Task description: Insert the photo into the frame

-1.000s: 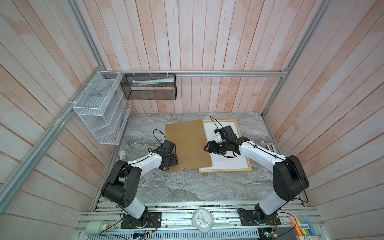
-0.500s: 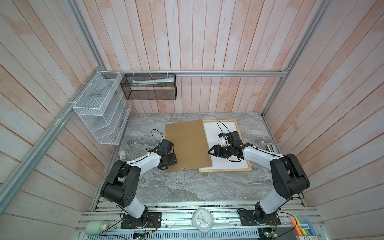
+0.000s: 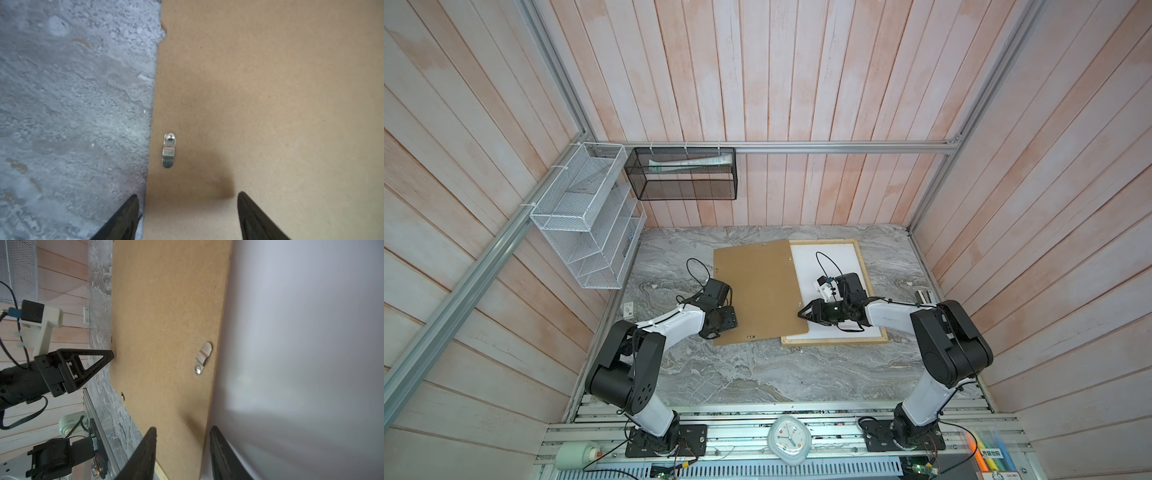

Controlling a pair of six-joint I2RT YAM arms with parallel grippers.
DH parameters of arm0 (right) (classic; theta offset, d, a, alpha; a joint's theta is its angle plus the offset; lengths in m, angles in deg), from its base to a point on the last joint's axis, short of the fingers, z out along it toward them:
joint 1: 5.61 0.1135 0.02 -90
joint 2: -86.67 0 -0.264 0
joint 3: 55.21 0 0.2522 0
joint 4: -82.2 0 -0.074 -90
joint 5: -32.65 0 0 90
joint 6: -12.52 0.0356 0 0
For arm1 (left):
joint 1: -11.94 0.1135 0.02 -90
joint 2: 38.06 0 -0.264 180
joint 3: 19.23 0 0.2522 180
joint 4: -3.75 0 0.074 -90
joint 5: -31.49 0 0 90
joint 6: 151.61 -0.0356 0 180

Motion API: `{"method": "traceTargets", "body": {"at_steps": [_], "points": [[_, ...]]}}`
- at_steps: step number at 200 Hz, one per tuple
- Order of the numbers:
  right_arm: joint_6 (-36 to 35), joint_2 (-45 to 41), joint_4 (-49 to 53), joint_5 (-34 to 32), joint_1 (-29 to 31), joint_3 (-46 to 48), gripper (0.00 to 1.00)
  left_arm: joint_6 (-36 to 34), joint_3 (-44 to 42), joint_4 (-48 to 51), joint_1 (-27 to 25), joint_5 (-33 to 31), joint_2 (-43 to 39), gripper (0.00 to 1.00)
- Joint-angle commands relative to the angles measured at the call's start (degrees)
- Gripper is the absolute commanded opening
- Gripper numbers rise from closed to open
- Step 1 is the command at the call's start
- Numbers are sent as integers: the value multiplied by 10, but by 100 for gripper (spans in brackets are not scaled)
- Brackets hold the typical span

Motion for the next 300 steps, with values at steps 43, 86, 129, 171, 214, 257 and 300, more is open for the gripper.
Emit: {"method": "traceTargets", "body": {"at_steps": [43,86,129,171,214,257,300], "points": [[19,30,-72,58,-2,10,43,-10,-13,-9,2,28,20,75],[35,52,-107,91,-2,11,40,-11,-18,-19,2,43,18,74],[49,66,-135,109,-1,11,38,-10,-21,-25,2,50,19,73],[71,77,-167,129,-1,7,35,-13,-21,-26,1,53,17,73],[82,88,-174,141,8,-5,33,-16,-22,-33,0,57,18,73],[91,94,-178,143,19,-12,29,-18,-21,-34,-2,57,20,73],[95,84,-174,140,20,-12,22,-19,-21,-34,-3,57,22,73]]}}
